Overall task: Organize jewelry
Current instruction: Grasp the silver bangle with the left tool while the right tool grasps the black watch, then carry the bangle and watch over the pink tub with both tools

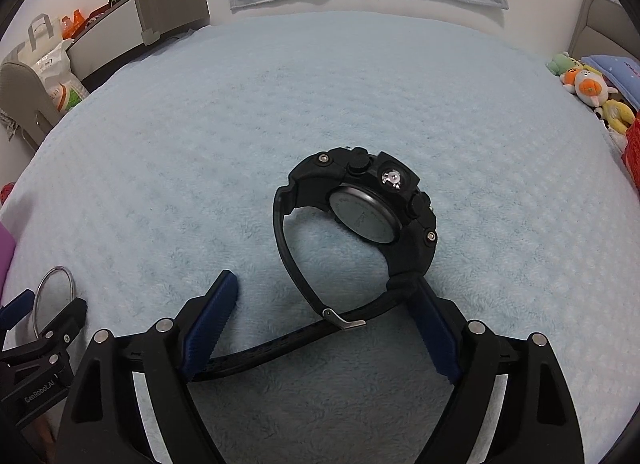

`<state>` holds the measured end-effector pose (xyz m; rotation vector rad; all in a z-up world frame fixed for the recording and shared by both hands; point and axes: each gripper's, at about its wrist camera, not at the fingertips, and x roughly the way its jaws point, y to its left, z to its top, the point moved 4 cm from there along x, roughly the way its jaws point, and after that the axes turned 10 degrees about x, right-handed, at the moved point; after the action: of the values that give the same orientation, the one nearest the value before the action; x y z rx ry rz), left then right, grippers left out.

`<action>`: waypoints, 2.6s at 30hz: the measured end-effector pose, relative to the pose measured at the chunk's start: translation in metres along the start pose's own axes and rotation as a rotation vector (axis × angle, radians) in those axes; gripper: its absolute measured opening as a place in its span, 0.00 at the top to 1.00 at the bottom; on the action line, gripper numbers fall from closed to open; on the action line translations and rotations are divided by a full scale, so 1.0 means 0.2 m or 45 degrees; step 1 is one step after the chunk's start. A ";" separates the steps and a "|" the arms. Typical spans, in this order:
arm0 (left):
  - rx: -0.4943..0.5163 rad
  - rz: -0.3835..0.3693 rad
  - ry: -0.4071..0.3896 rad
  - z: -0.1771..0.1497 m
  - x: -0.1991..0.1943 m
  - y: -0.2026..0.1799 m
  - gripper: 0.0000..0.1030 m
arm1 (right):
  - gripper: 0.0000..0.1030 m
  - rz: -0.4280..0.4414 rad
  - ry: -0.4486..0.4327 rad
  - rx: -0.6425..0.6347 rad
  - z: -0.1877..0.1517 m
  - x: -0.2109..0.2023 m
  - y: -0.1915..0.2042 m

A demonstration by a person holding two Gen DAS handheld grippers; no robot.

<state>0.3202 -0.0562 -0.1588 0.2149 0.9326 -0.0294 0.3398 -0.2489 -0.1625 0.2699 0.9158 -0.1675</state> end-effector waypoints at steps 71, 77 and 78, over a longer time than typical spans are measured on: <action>0.010 -0.084 -0.350 -0.35 -1.54 0.71 0.32 | 0.52 0.407 -0.134 -0.145 -0.51 -1.48 0.63; -0.073 -0.034 -0.364 -0.31 -1.58 0.95 0.32 | 0.52 0.503 -0.136 -0.249 -0.45 -1.54 0.92; -0.087 -0.026 -0.364 -0.31 -1.58 0.99 0.32 | 0.52 0.517 -0.135 -0.265 -0.44 -1.54 0.96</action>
<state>0.1048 0.1282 0.0922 0.1334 0.6495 -0.0459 0.1369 -0.0305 0.0637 0.2458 0.7494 0.2849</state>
